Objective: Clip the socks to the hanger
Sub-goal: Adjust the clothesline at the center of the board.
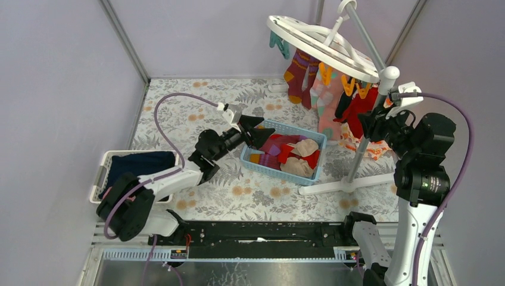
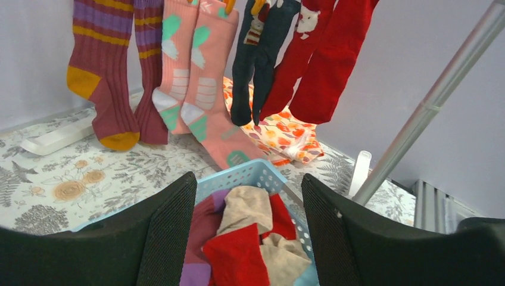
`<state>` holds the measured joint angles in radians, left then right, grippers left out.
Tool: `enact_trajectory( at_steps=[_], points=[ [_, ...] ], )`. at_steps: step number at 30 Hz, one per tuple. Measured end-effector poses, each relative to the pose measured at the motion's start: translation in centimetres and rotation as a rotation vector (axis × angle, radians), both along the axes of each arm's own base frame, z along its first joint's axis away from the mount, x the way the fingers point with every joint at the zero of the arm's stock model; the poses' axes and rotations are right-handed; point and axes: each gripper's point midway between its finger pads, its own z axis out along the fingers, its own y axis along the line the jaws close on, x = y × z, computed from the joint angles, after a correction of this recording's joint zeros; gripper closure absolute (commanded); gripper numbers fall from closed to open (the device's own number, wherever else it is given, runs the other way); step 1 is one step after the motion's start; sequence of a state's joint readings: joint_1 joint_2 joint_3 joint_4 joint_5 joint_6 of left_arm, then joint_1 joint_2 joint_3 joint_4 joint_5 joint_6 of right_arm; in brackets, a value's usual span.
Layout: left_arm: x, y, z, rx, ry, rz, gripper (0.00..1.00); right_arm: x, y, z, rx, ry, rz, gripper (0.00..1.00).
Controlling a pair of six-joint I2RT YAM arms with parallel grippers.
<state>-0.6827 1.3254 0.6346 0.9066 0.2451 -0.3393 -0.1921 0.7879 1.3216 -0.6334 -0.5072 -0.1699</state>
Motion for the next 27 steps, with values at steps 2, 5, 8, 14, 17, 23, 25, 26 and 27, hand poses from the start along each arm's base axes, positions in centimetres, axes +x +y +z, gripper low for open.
enact_trajectory(
  at_steps=[2,5,8,14,17,23,25,26,27],
  points=[
    [1.3,0.2,-0.1,-0.008,-0.011,0.014,0.30,0.2,-0.1,0.0,-0.007,-0.004,-0.003,0.44],
    [3.3,0.6,0.0,-0.023,-0.034,0.031,0.30,0.3,-0.7,-0.9,-0.023,0.018,-0.028,0.27],
    [5.3,1.4,0.1,-0.043,-0.049,0.056,0.30,0.3,-1.2,-2.1,-0.029,0.052,-0.048,0.21],
    [9.0,2.1,0.1,-0.066,-0.074,0.075,0.30,-0.4,-1.7,-2.8,-0.040,0.058,-0.087,0.22],
    [11.4,1.1,1.7,-0.063,-0.122,0.072,0.30,-0.6,-2.1,-2.8,-0.040,0.053,-0.114,0.23],
    [16.6,-1.5,3.7,-0.059,-0.241,0.072,0.31,-0.8,-2.0,-3.4,-0.022,0.065,-0.114,0.23],
    [18.7,-2.6,3.6,-0.070,-0.257,0.069,0.31,-0.8,-1.8,-3.7,-0.016,0.074,-0.108,0.23],
    [19.7,-3.2,3.4,-0.078,-0.261,0.068,0.32,-0.7,-1.8,-3.9,-0.014,0.078,-0.106,0.23],
    [20.9,-3.8,3.0,-0.091,-0.262,0.067,0.33,-0.7,-1.7,-4.0,-0.012,0.081,-0.101,0.23]
  ],
)
